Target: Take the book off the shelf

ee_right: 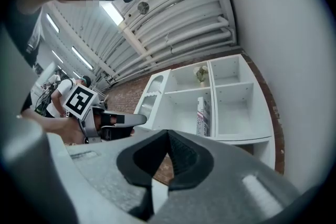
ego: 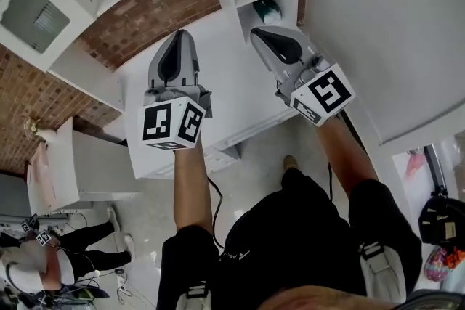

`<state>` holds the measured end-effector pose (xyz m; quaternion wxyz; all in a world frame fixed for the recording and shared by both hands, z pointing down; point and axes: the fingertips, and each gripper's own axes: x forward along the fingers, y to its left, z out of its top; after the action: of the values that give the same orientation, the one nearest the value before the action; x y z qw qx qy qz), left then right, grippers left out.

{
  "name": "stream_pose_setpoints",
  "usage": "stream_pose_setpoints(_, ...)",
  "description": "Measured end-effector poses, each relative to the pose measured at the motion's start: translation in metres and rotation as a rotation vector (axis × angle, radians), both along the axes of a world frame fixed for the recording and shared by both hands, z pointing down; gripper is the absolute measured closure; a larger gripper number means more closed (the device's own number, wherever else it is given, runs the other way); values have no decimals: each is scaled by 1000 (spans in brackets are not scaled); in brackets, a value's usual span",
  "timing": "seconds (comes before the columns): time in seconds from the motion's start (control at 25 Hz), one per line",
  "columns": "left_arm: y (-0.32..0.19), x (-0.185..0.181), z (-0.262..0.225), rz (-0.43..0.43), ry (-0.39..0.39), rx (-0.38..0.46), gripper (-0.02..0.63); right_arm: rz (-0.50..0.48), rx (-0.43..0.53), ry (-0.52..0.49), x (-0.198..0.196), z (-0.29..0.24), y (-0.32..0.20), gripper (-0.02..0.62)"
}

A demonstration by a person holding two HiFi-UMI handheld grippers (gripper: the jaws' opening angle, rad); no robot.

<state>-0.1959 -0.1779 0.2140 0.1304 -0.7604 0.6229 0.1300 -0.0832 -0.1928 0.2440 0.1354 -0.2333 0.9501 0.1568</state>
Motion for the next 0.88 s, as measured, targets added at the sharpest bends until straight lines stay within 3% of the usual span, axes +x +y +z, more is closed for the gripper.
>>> stream_pose_setpoints(0.4, -179, -37, -59, -232, 13, -2, 597, -102, 51, 32, 9, -18, -158, 594)
stream_pose_setpoints(0.88, -289, -93, -102, -373, -9, -89, 408, -111, 92, 28, 4, -32, -214, 594)
